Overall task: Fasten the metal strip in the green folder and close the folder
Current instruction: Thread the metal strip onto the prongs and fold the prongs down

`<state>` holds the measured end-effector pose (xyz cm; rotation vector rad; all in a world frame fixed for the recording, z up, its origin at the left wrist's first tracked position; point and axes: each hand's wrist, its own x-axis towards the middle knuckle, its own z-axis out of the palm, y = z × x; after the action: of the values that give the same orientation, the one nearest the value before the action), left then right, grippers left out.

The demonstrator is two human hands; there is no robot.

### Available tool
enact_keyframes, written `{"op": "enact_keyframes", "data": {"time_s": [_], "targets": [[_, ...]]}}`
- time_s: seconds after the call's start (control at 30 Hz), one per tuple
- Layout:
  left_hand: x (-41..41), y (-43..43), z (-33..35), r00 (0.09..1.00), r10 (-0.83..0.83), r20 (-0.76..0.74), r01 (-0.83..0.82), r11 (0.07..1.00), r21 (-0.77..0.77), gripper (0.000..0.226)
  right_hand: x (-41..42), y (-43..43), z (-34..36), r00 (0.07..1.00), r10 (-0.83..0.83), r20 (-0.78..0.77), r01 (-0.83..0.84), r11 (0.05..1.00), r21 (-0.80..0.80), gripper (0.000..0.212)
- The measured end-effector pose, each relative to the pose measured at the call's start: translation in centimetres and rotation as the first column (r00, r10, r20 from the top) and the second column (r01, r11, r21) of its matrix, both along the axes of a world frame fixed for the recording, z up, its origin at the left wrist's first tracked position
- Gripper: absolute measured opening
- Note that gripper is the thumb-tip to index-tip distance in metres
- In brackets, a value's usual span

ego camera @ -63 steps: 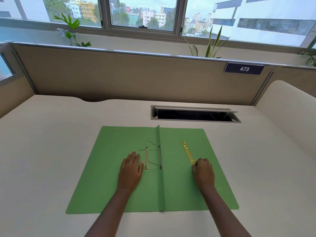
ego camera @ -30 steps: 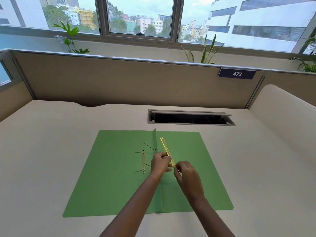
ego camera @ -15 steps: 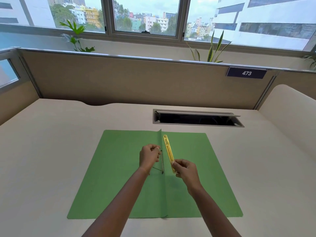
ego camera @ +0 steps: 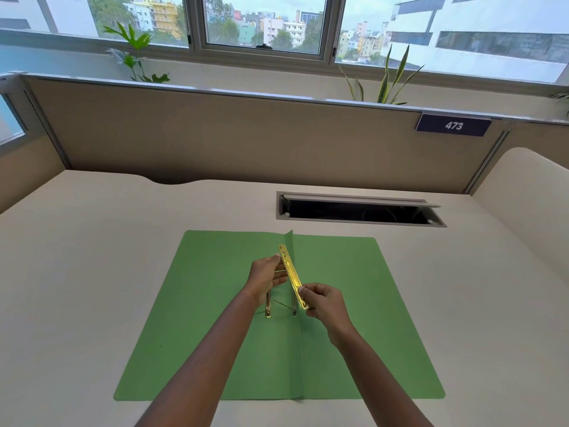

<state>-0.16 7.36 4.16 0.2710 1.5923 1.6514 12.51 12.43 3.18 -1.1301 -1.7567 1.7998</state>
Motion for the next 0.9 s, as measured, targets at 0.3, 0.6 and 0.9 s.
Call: {"op": "enact_keyframes", "data": {"time_s": [0.3,0.6,0.9], "targets": [[0.17,0.17,0.02,0.999,0.053,-0.008,-0.053,0.999,0.01,0.024,-0.33,-0.09,-0.32,0.999,0.043,0.001,-0.043,0.999,-0.003,0.005],[0.48,0.14,0.08,0.998,0.061,0.001,-0.061,0.998,0.029,0.029,-0.37,-0.31,-0.63,1.0,0.031,0.003,-0.031,0.998,0.048,0.01],[0.87,0.12,-0.11,0.992,0.075,0.098,-0.084,0.992,0.09,0.026,-0.1,-0.61,-1.03,1.0,-0.001,-0.004,0.001,0.999,0.043,0.014]]}}
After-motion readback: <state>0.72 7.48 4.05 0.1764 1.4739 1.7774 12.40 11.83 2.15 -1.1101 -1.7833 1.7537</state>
